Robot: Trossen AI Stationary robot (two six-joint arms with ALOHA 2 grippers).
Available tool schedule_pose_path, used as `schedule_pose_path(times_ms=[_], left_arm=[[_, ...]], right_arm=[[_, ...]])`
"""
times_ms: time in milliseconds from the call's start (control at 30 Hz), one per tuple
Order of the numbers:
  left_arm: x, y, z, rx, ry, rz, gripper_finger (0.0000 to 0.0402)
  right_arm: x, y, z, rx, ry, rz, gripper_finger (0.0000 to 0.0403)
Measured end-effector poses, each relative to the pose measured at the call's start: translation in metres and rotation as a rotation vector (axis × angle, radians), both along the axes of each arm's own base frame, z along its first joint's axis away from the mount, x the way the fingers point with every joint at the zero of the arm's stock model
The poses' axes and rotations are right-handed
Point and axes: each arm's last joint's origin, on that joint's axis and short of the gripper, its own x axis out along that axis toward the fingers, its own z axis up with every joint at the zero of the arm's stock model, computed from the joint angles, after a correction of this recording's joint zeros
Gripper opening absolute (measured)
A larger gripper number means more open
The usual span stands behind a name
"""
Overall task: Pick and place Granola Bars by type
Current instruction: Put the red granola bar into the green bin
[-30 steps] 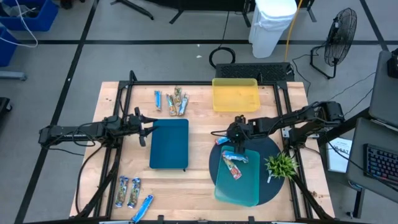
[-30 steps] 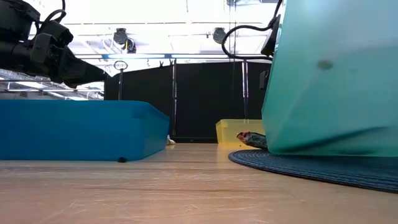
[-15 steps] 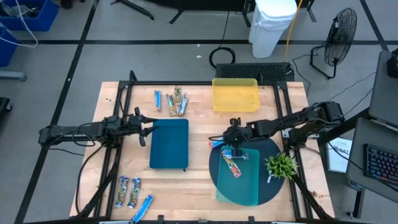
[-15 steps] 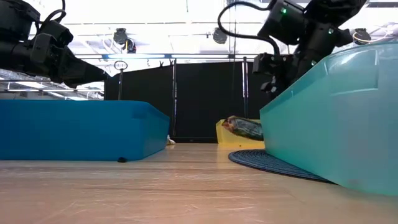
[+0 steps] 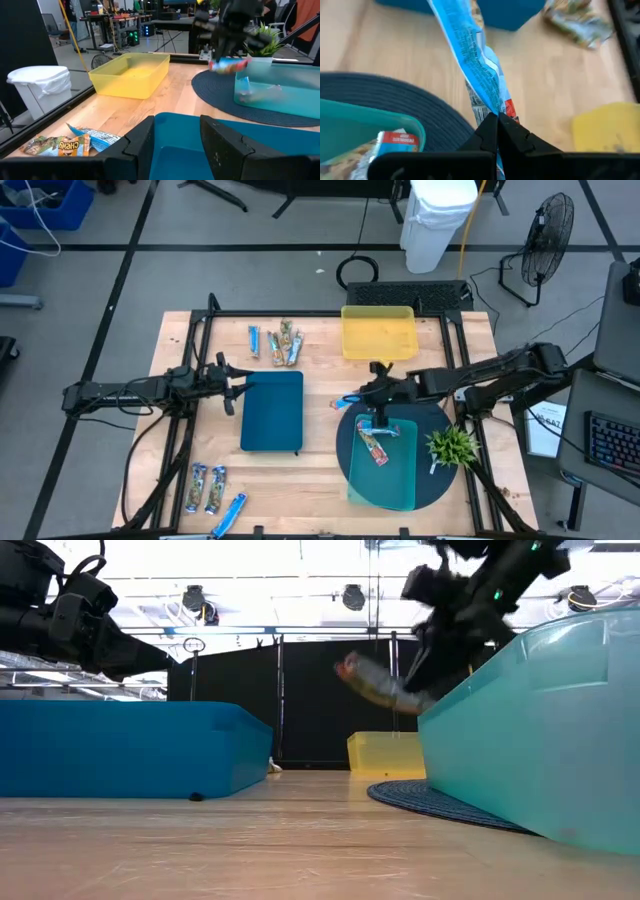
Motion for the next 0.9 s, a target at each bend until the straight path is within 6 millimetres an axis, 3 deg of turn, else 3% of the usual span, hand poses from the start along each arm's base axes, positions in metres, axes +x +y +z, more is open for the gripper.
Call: schedule_pose_path(times_ms=[400,900], left_arm=[[0.000,0.000,0.000,0.000,0.001,0.000,0.0161],[0.000,0.000,0.000,0.000,0.000,0.000,0.0161]], right_arm=[[-0.044,0.014,0.067,0.045,-0.295,0.076,0.0000],[-0.096,0.018,0.109,0.043,-0.512,0.122,0.0000]])
